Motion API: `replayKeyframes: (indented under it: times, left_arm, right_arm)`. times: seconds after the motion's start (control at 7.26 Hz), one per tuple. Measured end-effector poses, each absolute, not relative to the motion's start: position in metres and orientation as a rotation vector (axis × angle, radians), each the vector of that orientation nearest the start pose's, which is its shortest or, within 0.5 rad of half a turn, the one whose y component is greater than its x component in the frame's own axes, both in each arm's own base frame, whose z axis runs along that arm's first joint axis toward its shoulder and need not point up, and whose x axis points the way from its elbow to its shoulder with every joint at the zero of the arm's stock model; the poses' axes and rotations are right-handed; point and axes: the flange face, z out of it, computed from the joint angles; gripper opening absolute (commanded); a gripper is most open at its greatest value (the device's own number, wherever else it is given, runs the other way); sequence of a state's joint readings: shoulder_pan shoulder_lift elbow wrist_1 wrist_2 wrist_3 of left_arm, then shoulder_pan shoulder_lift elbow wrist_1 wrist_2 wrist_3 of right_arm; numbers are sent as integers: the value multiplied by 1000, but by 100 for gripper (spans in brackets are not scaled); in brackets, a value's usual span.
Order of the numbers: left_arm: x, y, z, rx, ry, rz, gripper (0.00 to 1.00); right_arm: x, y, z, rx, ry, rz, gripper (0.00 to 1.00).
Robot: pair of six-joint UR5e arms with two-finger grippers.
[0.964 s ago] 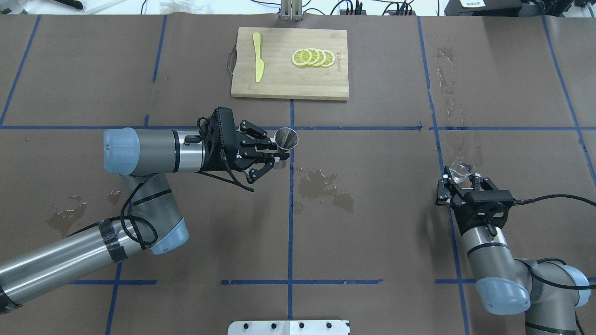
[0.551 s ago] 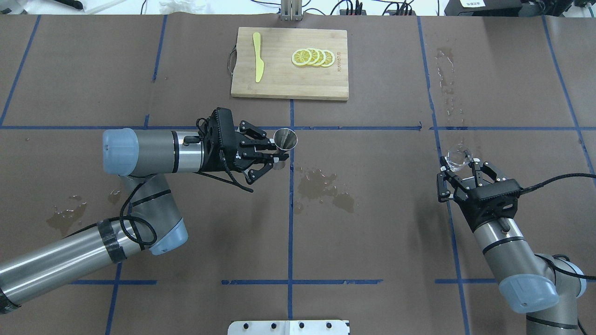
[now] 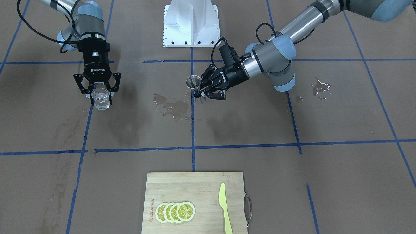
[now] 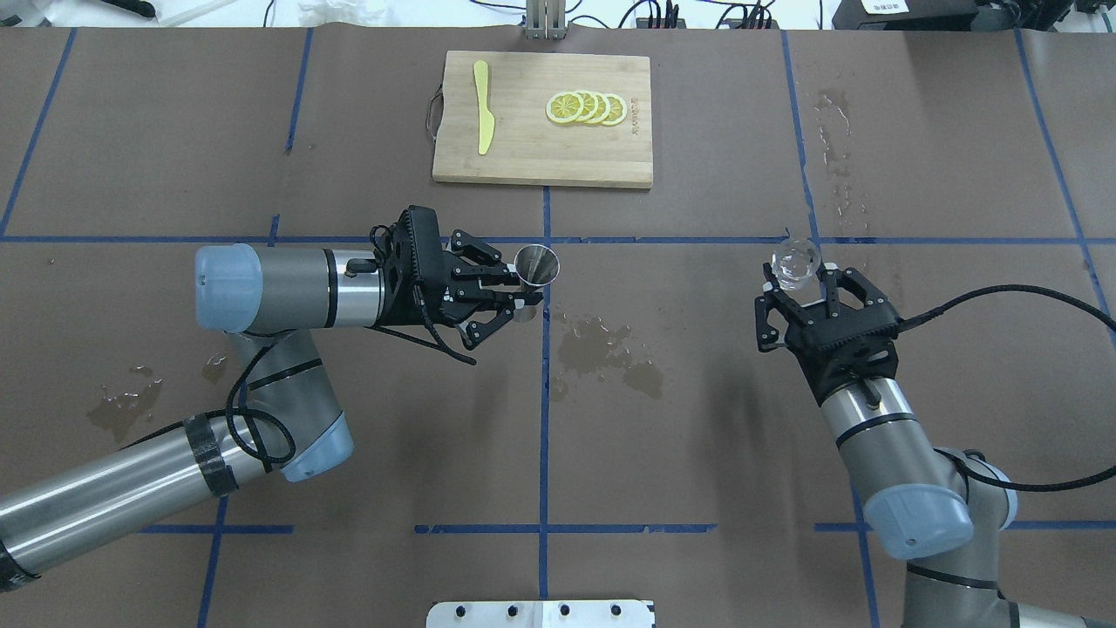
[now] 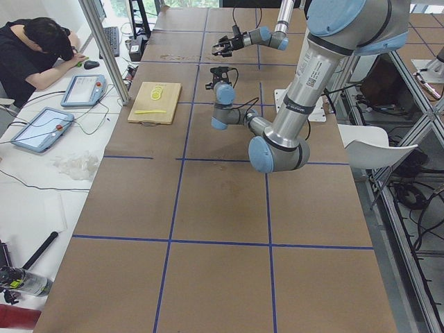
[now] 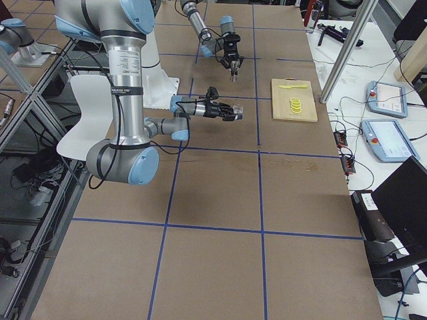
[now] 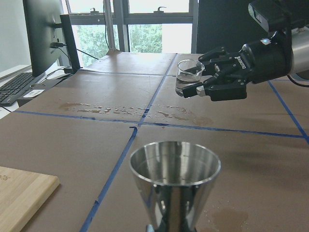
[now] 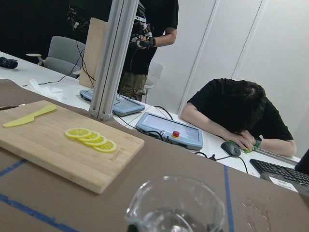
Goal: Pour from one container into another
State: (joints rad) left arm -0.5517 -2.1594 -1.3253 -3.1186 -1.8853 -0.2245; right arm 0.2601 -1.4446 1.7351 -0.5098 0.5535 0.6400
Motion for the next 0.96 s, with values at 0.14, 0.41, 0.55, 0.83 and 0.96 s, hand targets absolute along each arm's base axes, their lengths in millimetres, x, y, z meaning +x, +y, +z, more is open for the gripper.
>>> replayKeyframes:
  times: [0.14,0.41,0.55,0.83,0.96]
  left_arm:
    - [512,-434,260,1454,1319,832,0]
    - [515,-432,260,1451,1322,834,0]
    - [516,-430,260,1449,1325,836,0]
    - [518,-428,259,1449,1329,839,0]
    - [519,-427,259,1449,1331,840,0]
  right_arm:
    - [-447,-349,354,1357,-501,130,0]
    - [-455,-356,308,1345,-452,104,0]
    - [-453,-356,284,1338,-434,93,0]
    - [-460,-358,244,1327,-410,79,0]
    - [-464,-359,232,1321,-397,73,0]
